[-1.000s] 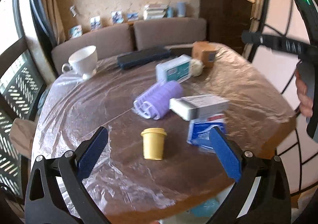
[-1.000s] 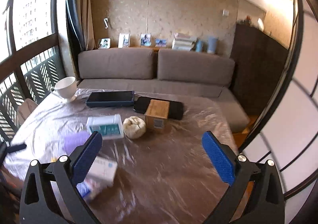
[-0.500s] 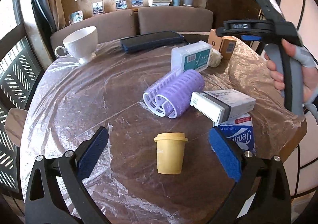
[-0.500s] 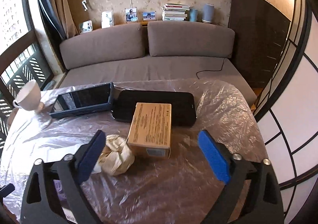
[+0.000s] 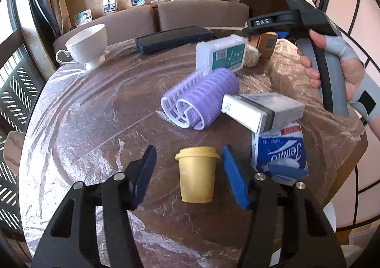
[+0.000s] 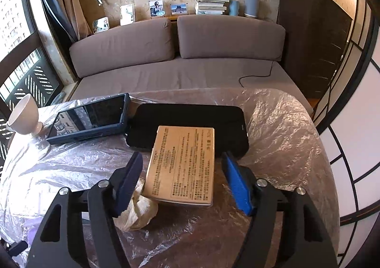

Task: Collect trash
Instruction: 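Grasp the yellow cup with the left tool while the right tool grasps the cardboard box, then carry the yellow cup with the left tool while the right tool carries the cardboard box to the bin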

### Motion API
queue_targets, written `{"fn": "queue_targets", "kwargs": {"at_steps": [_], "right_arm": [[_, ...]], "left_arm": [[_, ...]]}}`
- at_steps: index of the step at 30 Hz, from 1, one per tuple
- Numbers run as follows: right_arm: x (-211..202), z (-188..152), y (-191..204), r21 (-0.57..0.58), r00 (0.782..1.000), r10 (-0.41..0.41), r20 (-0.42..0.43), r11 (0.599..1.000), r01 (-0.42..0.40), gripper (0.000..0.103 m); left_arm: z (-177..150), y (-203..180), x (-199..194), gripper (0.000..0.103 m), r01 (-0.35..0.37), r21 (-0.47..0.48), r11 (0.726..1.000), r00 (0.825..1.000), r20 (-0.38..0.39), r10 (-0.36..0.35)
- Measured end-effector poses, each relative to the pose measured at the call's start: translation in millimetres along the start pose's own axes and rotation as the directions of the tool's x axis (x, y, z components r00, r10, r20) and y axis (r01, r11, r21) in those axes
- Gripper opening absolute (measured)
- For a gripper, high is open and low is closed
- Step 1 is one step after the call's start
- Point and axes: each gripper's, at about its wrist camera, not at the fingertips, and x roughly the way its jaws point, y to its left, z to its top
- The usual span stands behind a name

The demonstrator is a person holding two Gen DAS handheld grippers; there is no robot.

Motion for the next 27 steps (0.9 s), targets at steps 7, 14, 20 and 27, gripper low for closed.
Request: {"fn": "queue_targets", "kwargs": {"at_steps": [7, 14, 20, 27], "right_arm": [[11.7, 0.5, 1.3, 0.001, 0.999, -0.008, -0.031, 1.0, 0.008, 0.051], [7.4, -1.1, -3.8, 0.005, 0.999, -0.034, -0.008, 0.999, 0.034, 0.047], [-12.7, -0.4, -8.3, 0.01, 0.999, -0.035, 0.034, 0.999, 0.035, 0.047], [-35.4, -2.8, -13.4, -0.009, 0.998, -0.032, 0.061, 0.999, 0.032, 0.047]], "left_arm": [[-4.2, -0.6, 2.5, 0.039, 0.009, 0.01, 1.0, 1.0, -0.021, -0.009], [-5.4, -3.4, 0.7, 0.039, 0.006, 0.027, 1.0, 1.0, -0.018, -0.006], [-4.0, -2.1, -0.8, 0.039, 0.002, 0.014, 1.0, 1.0, -0.008, -0.002], [-1.6, 0.5, -2.0, 0.039, 0.004, 0.004, 1.0, 1.0, 0.0, -0.004]]}}
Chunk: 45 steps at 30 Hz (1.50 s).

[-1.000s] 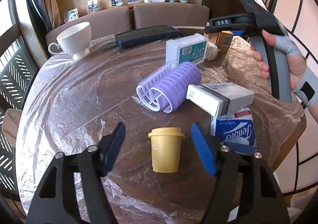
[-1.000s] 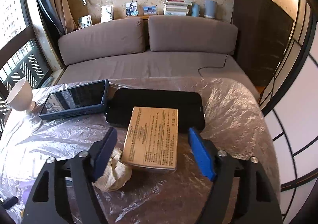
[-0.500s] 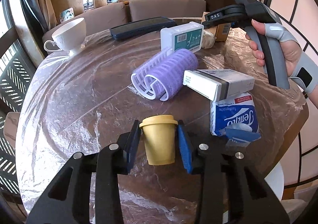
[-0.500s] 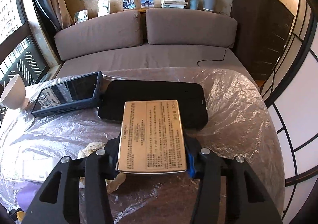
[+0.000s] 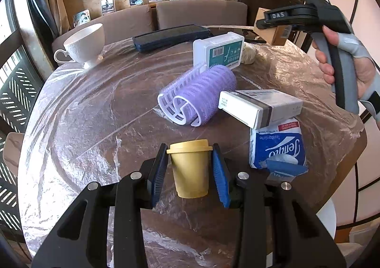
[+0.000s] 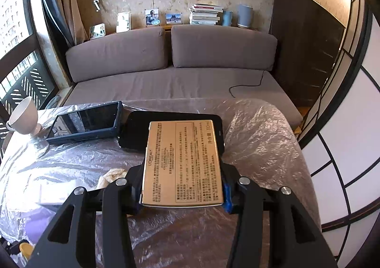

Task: Collect trash
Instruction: 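Carry the yellow cup with the left tool while the right tool carries the cardboard box to the bin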

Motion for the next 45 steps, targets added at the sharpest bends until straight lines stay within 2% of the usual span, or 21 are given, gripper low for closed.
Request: {"fn": "queue_targets", "kwargs": {"at_steps": [19, 38, 45], "right_arm": [[-67.5, -45.1, -1.3, -0.038, 0.996, 0.087, -0.005, 0.995, -0.088, 0.047], [-111.3, -82.1, 13.0, -0.089, 0.987, 0.157, -0.034, 0.983, -0.16, 0.047], [-121.6, -98.0, 14.1, -0.109, 0.98, 0.185, -0.07, 0.975, -0.192, 0.047]], "left_arm": [[0.6, 8.9, -6.7, 0.039, 0.015, -0.056, 0.998, 1.0, 0.017, -0.014], [1.3, 3.5, -24.3, 0.039, 0.016, -0.055, 0.998, 0.998, 0.055, -0.013], [-0.4, 3.0, -29.8, 0.039, 0.017, -0.058, 0.998, 0.998, 0.057, -0.014]]}}
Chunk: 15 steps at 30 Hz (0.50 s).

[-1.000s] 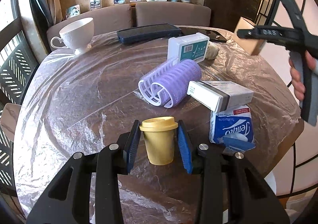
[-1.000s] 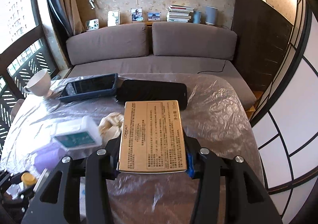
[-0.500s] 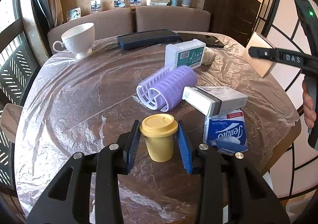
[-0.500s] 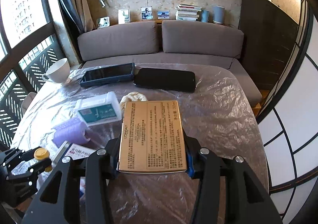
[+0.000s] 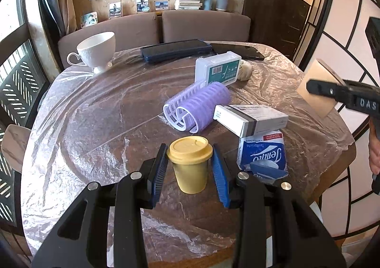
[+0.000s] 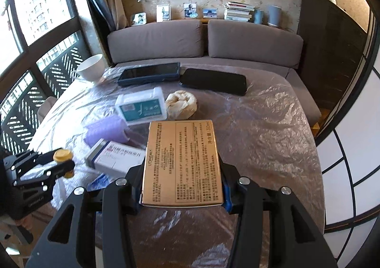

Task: Collect trash
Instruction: 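Carry the yellow cup with the left tool while the right tool carries the cardboard box to the bin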

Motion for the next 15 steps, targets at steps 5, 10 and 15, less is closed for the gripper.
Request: {"fn": "queue_targets", "kwargs": {"at_steps": [5, 10, 15], "right_arm": [[-6.0, -12.1, 3.3, -0.005, 1.0, 0.018, -0.02, 1.0, -0.018, 0.047], [-14.9, -20.5, 8.0, -0.021, 0.999, 0.033, -0.031, 0.999, -0.034, 0.047], [-24.4, -31.3, 16.2, -0.048, 0.997, 0.057, -0.048, 0.997, -0.06, 0.047]], "left_arm": [[-1.7, 0.1, -4.2, 0.039, 0.004, -0.001, 1.0, 1.0, 0.001, -0.004], [-5.8, -1.1, -11.7, 0.039, 0.006, 0.004, 1.0, 1.0, 0.002, -0.006], [-8.2, -3.4, -17.9, 0.039, 0.011, 0.007, 1.0, 1.0, 0.003, -0.011]]}}
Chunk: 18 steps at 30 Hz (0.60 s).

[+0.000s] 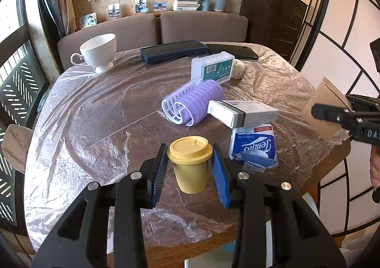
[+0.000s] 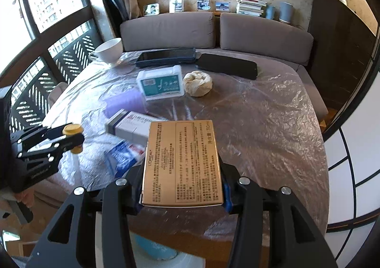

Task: Collect trash
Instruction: 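Carry the yellow cup with the left tool while the right tool carries the cardboard box to the bin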

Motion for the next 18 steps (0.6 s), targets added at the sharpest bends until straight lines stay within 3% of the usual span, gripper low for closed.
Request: {"fn": "queue_targets", "kwargs": {"at_steps": [18], "right_arm": [[-13.7, -38.7, 28.0, -0.055, 0.993, 0.081, -0.081, 0.995, -0.085, 0.047]], "left_arm": [[-21.6, -19.6, -17.4, 0.039, 0.04, 0.035, 0.999, 0.999, -0.032, -0.039]]}}
